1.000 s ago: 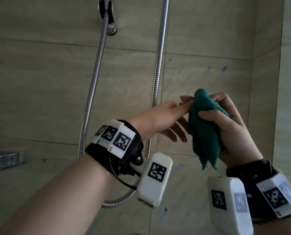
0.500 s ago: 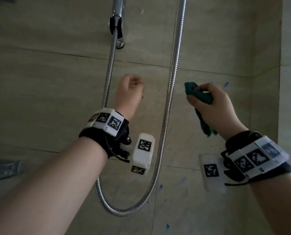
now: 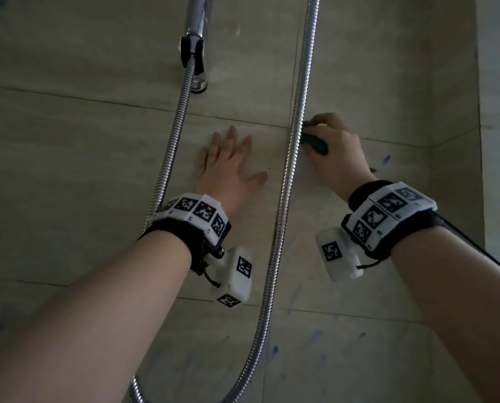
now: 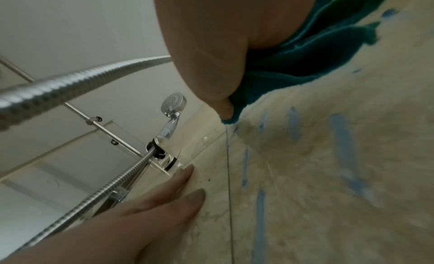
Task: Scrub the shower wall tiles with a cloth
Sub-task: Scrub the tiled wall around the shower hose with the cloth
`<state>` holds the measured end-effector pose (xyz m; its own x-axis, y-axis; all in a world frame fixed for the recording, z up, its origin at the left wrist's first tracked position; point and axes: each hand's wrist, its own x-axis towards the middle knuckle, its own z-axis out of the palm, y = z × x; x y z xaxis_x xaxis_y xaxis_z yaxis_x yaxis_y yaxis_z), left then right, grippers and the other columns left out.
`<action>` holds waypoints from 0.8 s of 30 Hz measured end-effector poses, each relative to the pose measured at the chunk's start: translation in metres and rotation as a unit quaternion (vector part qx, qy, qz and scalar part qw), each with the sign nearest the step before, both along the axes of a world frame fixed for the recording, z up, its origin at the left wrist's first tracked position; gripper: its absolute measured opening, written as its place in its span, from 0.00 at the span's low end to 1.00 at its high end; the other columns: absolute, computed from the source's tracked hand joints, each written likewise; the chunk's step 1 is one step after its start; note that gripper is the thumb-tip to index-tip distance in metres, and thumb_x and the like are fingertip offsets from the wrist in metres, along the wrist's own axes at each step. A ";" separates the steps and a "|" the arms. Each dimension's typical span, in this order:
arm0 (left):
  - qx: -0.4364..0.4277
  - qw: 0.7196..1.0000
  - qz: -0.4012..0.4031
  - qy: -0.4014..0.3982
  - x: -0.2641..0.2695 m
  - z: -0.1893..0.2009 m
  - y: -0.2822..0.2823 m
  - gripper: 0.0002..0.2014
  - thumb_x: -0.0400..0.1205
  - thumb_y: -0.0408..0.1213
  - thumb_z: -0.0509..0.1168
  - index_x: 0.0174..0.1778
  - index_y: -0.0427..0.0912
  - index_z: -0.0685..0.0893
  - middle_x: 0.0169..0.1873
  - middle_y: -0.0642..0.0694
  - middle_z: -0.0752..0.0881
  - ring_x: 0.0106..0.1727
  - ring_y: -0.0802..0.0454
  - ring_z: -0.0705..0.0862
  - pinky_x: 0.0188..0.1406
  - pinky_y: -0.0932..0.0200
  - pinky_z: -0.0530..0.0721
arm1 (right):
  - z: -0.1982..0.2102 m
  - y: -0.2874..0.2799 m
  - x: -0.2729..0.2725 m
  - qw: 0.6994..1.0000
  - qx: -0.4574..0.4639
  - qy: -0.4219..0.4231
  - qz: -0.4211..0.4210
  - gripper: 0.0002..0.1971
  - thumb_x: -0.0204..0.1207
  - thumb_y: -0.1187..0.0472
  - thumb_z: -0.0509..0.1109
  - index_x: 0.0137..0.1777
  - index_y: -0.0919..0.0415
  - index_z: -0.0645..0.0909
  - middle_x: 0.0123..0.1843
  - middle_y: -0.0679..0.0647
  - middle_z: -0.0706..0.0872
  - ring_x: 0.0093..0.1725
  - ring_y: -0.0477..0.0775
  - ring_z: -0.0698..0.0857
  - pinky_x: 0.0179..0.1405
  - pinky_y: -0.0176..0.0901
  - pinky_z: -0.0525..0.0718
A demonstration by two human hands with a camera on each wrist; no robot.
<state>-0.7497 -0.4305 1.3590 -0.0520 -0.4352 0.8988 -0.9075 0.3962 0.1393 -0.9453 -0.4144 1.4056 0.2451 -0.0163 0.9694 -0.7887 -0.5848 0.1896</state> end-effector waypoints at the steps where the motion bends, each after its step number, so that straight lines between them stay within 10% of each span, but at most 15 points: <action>1: -0.002 1.000 0.005 -0.005 0.001 0.001 -0.001 0.37 0.83 0.60 0.56 0.85 0.56 0.46 0.84 0.52 0.36 0.83 0.49 0.32 0.80 0.49 0.31 | 0.005 0.000 0.002 1.000 -0.016 -0.007 0.001 0.13 0.77 0.70 0.69 0.60 0.67 0.86 0.62 0.60 0.82 0.59 0.63 0.81 0.58 0.42 0.76; 7: -0.010 1.000 0.004 -0.027 0.009 0.001 -0.006 0.38 0.83 0.61 0.56 0.85 0.57 0.46 0.84 0.53 0.35 0.83 0.50 0.31 0.81 0.48 0.32 | 0.019 -0.011 0.012 0.996 0.000 -0.002 -0.086 0.12 0.77 0.69 0.66 0.56 0.62 0.88 0.53 0.59 0.86 0.56 0.64 0.77 0.45 0.41 0.66; 13: -0.016 0.999 -0.007 -0.027 0.012 0.000 -0.009 0.38 0.82 0.61 0.58 0.84 0.58 0.48 0.84 0.54 0.36 0.83 0.52 0.32 0.81 0.50 0.32 | -0.007 0.007 0.013 0.971 0.000 0.212 -0.107 0.17 0.73 0.72 0.67 0.59 0.61 0.88 0.51 0.63 0.88 0.50 0.70 0.81 0.50 0.52 0.74; 19: -0.010 0.999 0.000 -0.036 0.013 0.000 -0.007 0.38 0.82 0.62 0.57 0.85 0.57 0.46 0.84 0.53 0.35 0.83 0.51 0.31 0.80 0.50 0.31 | 0.010 0.000 0.007 0.982 0.049 0.028 -0.178 0.22 0.80 0.67 0.59 0.69 0.47 0.81 0.57 0.61 0.76 0.61 0.67 0.73 0.60 0.50 0.70; 24: -0.017 0.999 0.009 -0.036 0.013 -0.001 -0.009 0.38 0.82 0.63 0.56 0.84 0.58 0.46 0.84 0.54 0.35 0.83 0.52 0.32 0.79 0.51 0.31 | -0.022 0.002 0.023 0.981 0.015 0.145 -0.130 0.17 0.77 0.69 0.65 0.61 0.54 0.86 0.56 0.57 0.86 0.56 0.64 0.77 0.53 0.46 0.64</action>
<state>-0.7365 -0.4399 1.3583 -0.1090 -0.4065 0.9071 -0.9219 0.3827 0.0608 -0.9220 -0.4121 1.3837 0.4938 -0.1428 0.8578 -0.8274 -0.3806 0.4130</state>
